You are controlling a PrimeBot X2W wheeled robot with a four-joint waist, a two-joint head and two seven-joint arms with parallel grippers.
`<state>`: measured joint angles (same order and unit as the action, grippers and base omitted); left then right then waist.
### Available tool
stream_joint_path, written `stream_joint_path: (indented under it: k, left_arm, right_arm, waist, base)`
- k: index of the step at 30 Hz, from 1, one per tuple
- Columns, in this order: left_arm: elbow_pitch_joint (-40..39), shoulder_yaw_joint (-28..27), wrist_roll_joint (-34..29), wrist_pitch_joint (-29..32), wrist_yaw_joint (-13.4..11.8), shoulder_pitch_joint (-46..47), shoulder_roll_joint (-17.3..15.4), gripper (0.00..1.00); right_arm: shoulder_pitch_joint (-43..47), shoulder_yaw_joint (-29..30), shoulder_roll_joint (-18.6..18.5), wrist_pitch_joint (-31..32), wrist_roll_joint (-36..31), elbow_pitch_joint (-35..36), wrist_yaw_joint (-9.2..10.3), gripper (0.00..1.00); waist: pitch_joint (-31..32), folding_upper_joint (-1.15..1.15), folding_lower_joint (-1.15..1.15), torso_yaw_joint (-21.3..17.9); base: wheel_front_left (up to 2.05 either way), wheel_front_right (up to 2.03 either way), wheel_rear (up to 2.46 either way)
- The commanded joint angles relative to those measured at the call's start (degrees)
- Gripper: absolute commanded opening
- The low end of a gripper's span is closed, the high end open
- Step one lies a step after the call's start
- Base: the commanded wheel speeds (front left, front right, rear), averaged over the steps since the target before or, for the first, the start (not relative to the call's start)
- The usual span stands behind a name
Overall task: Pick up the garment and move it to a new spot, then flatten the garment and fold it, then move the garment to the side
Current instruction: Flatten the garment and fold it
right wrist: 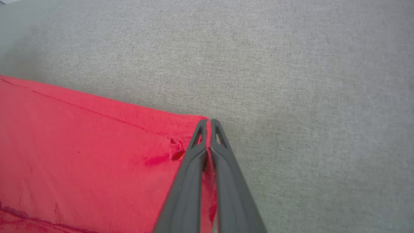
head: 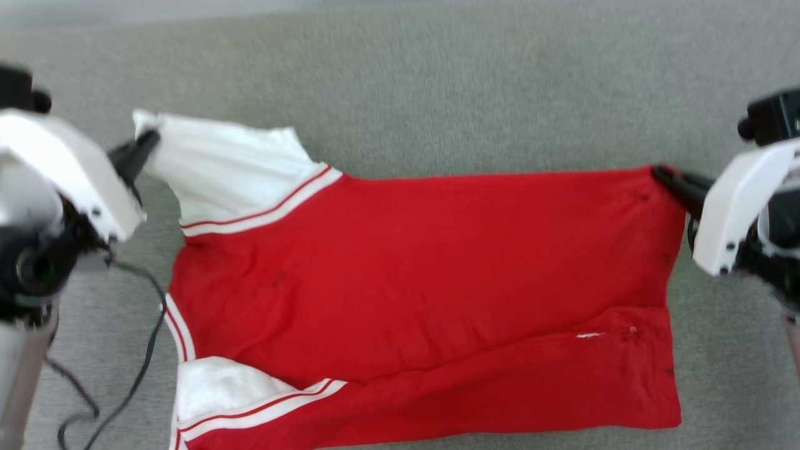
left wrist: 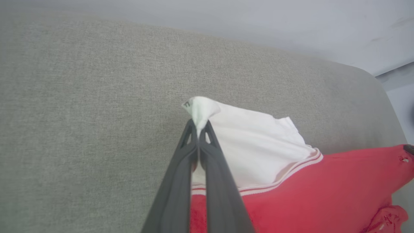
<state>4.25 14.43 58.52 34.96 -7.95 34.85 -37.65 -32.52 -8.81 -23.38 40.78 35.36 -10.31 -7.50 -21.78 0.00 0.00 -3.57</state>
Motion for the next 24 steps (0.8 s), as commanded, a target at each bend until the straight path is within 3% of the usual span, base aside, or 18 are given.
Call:
stream_joint_path:
  k: [1, 13, 19, 20, 21, 22, 23, 24]
  left_arm:
    - [-0.7, -0.8, 0.3, -1.0, -0.3, -2.0, -0.3, 0.00]
    - [-8.2, -5.2, 4.5, -9.0, -3.2, -29.8, 1.7, 0.00]
    - [-8.0, -4.3, 6.7, -10.7, -4.2, -39.2, 5.4, 0.00]
    - [-7.5, -4.2, 6.9, -11.0, -4.2, -40.1, 6.1, 0.00]
    - [-7.0, -4.1, 7.1, -11.5, -4.2, -40.6, 6.8, 0.00]
    - [-6.5, -3.8, 7.9, -11.6, -3.8, -41.2, 7.8, 0.38]
    - [-6.1, -3.1, 8.2, -11.3, -3.3, -41.9, 8.4, 0.95]
    - [-5.7, -2.8, 7.9, -11.5, -2.8, -42.0, 8.5, 1.00]
  right_arm:
    - [1.8, 0.6, 0.4, -0.7, -0.3, 0.6, 0.02, 0.00]
    - [20.9, 6.7, 5.4, -3.8, -0.5, 3.9, 0.02, 0.00]
    - [27.7, 8.4, 7.7, -6.5, 0.0, 1.2, 0.02, 0.00]
    - [28.6, 8.3, 8.0, -7.0, 0.0, 0.6, 0.02, 0.24]
    - [29.3, 8.0, 8.4, -7.5, 0.4, -0.1, 0.02, 0.62]
    - [30.1, 7.8, 8.9, -7.9, 0.8, -0.8, 0.02, 1.00]
    - [30.9, 7.5, 9.0, -8.3, 1.1, -1.3, 0.02, 1.00]
    - [31.3, 7.3, 8.8, -9.1, 1.1, -1.7, 0.02, 1.00]
  waist:
    - [2.4, 0.00, 0.00, 0.7]
    - [10.8, 0.00, 0.00, 1.8]
    - [11.8, 0.00, 0.00, 2.0]
    - [12.0, 0.00, 0.00, 1.9]
    - [12.1, 0.00, 0.00, 1.8]
    - [12.3, 0.00, 0.00, 1.7]
    - [12.4, 0.00, 0.00, 1.7]
    - [12.6, 0.00, 0.00, 1.6]
  base:
    - [0.00, 0.00, 0.00]
    - [0.00, 0.00, 0.00]
    - [0.00, 0.00, 0.00]
    - [0.00, 0.00, 0.00]
    - [0.00, 0.00, 0.00]
    - [0.00, 0.00, 0.00]
    - [0.00, 0.00, 0.00]
    - [0.00, 0.00, 0.00]
